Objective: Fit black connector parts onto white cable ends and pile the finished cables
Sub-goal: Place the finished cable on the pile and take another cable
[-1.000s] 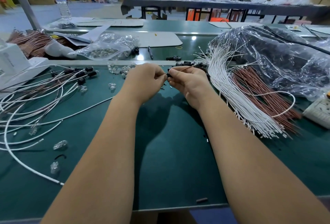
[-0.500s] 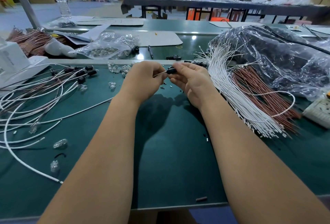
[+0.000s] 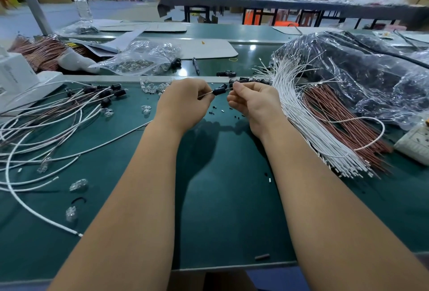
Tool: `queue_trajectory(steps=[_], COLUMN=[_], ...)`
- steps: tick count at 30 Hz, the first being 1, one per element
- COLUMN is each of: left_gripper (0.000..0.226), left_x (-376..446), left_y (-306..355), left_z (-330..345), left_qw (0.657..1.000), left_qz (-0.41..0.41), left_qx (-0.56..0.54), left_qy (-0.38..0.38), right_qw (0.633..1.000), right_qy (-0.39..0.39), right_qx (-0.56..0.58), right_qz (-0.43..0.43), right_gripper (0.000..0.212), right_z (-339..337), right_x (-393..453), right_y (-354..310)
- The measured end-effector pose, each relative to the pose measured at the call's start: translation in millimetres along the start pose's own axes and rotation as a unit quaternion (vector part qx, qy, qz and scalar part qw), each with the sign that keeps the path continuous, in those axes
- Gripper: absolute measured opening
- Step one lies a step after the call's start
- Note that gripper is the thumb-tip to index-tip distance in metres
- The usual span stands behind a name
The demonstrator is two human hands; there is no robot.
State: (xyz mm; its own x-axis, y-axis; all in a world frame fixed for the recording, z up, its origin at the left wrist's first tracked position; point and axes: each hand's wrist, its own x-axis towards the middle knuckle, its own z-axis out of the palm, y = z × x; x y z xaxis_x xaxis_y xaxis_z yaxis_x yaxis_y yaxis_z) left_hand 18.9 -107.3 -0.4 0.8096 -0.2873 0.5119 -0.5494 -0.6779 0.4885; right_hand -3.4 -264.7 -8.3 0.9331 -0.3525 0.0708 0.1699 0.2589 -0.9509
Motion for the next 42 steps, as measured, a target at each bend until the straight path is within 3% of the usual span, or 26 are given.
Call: queue_trajectory(steps=[12,18,21,31,42], left_gripper=[0.018,0.019,0.023,0.03,0.016], left_x=[0.3,1.1,1.0,1.2,-0.1], left_y=[8.8,3.4,0.4,-2.2,3.2], left_z=[7.3,8.2,10.7,14.5,17.9], left_qw=[0.999,0.997,0.995,0.992,0.982], left_qz=[0.035,-0.015,-0.019,-0.022,-0.067], left_qx=[0.036,-0.067,-0.095,-0.121,-0.174], left_qy=[-0.003,-0.021,-0.029,-0.027,-0.01], right_qw=[0.997,0.999,0.999,0.998,0.995], right_qy=[-0.012,-0.028,-0.039,-0.042,-0.03], right_qx=[-0.078,0.004,0.026,-0.022,-0.08], right_qz=[-0.01,0.037,0.009,-0.038,-0.056], right_gripper=[0.017,0.024,0.026,0.012,0.015], right_z=[3.5,2.5,1.2,-1.0,3.0], right_x=[-1.9,-1.1,-1.5,-0.3,-1.8], right_y=[2.3,-4.2,-4.9,-1.2,-0.1])
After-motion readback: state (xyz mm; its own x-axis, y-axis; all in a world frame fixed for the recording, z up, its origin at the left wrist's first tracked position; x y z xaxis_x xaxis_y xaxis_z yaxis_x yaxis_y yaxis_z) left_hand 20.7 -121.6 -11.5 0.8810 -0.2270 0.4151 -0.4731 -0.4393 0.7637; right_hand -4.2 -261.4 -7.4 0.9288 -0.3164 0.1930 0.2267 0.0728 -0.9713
